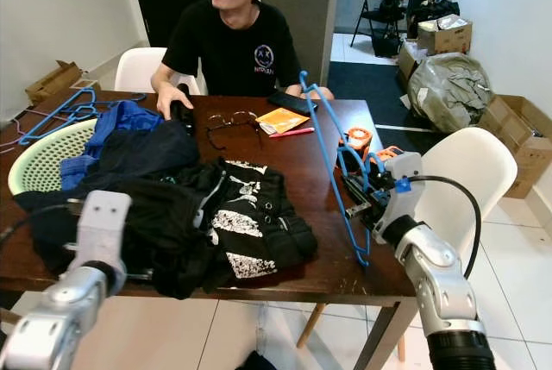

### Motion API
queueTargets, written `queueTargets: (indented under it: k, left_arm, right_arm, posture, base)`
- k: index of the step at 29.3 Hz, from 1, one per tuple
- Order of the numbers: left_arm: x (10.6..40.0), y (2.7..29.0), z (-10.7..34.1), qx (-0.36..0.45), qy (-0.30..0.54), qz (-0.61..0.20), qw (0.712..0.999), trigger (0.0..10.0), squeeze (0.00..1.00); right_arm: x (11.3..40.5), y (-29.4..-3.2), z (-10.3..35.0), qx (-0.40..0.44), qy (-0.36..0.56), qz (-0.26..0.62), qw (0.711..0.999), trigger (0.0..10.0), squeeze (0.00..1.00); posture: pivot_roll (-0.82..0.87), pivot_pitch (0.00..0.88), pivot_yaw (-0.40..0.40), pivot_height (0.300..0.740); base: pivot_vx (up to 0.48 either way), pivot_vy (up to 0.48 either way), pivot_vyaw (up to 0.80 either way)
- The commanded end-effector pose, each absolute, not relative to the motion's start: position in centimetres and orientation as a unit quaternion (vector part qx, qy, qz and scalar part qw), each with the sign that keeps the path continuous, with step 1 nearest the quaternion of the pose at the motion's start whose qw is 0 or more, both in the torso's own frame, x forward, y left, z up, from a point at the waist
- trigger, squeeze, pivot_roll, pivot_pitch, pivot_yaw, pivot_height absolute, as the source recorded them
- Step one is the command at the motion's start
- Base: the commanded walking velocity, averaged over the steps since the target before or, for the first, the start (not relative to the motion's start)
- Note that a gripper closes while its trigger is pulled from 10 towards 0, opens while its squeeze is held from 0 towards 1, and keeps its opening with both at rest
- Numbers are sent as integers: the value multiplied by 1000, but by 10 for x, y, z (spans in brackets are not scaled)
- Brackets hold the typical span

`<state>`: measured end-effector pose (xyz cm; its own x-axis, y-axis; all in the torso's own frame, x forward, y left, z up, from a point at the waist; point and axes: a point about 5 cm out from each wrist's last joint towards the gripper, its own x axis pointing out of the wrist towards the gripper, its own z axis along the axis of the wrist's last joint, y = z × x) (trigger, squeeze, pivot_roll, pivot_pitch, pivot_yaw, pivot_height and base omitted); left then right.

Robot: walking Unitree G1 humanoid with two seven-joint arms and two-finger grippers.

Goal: Hang hanger

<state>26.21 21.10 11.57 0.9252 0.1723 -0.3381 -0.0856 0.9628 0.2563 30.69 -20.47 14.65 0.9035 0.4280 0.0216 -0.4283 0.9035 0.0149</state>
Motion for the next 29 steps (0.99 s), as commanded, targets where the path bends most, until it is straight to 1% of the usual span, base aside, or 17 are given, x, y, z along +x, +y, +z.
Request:
queueTargets:
  k: [1,7,8,10,11,12,13,14,15,16,18,19,20,22,25,26,29]
  left_arm:
    - [267,215,124,145,162,69,974,10000,1000]
    - [271,216,142,169,126,64,975,10000,1000]
    - [277,209,168,192,71,34,978,10000,1000]
    - [277,209,168,192,71,34,978,10000,1000]
    - [281,197,194,197,18,-4,980,10000,1000]
    - [281,197,194,197,18,-4,980,10000,1000]
    - [281,181,221,206,-30,-66,976,10000,1000]
    - [281,181,221,206,-30,-66,976,10000,1000]
    - [278,167,237,210,-52,-123,969,10000,1000]
    - [278,167,237,210,-52,-123,969,10000,1000]
    - [270,152,242,246,-49,-214,944,10000,1000]
    - [270,152,242,246,-49,-214,944,10000,1000]
    - [268,149,243,264,-48,-243,932,10000,1000]
    - [268,149,243,264,-48,-243,932,10000,1000]
    - [274,151,244,306,-52,-256,916,10000,1000]
    - [280,154,238,336,-33,-270,902,10000,0]
    - [283,158,232,363,-13,-292,885,10000,0]
  right_arm:
    - [300,-209,117,24,57,205,977,10000,0]
    - [299,-210,115,27,59,205,977,10000,0]
    - [299,-211,112,33,62,204,976,10000,0]
    - [299,-211,112,33,62,204,976,10000,0]
    - [299,-210,109,42,65,203,976,10000,0]
    - [299,-210,109,42,65,203,976,10000,0]
    - [298,-209,102,51,73,203,975,10000,0]
    - [298,-209,102,51,73,203,975,10000,0]
    - [297,-207,96,59,81,203,974,10000,0]
    - [297,-207,96,59,81,203,974,10000,0]
    - [295,-206,89,83,86,197,973,10000,0]
    - [295,-206,89,83,86,197,973,10000,0]
    - [295,-207,89,100,84,191,973,10000,0]
    - [295,-207,89,100,84,191,973,10000,0]
    - [297,-207,87,119,84,189,971,10000,0]
    - [298,-205,86,125,88,191,970,10000,0]
    - [298,-205,85,128,90,192,969,10000,0]
  posture:
    - [5,17,-9,740]
    - [3,20,-10,740]
    - [8,21,-13,740]
    - [8,21,-13,740]
    - [8,21,-13,740]
    - [8,21,-13,740]
    - [11,18,-11,740]
    - [11,18,-11,740]
    - [9,19,-9,740]
    - [9,19,-9,740]
    - [5,17,2,740]
    - [5,17,2,740]
    - [5,17,3,740]
    - [5,17,3,740]
    - [4,13,2,740]
    - [1,4,0,740]
    - [-1,3,2,740]
  base:
    - [0,0,0]
    - [0,0,0]
    - [0,0,0]
    - [0,0,0]
    - [0,0,0]
    - [0,0,0]
    - [0,0,0]
    - [0,0,0]
    - [0,0,0]
    - [0,0,0]
    - [0,0,0]
    - [0,0,0]
    - [0,0,0]
    - [0,0,0]
    - [0,0,0]
    - [0,0,0]
    - [0,0,0]
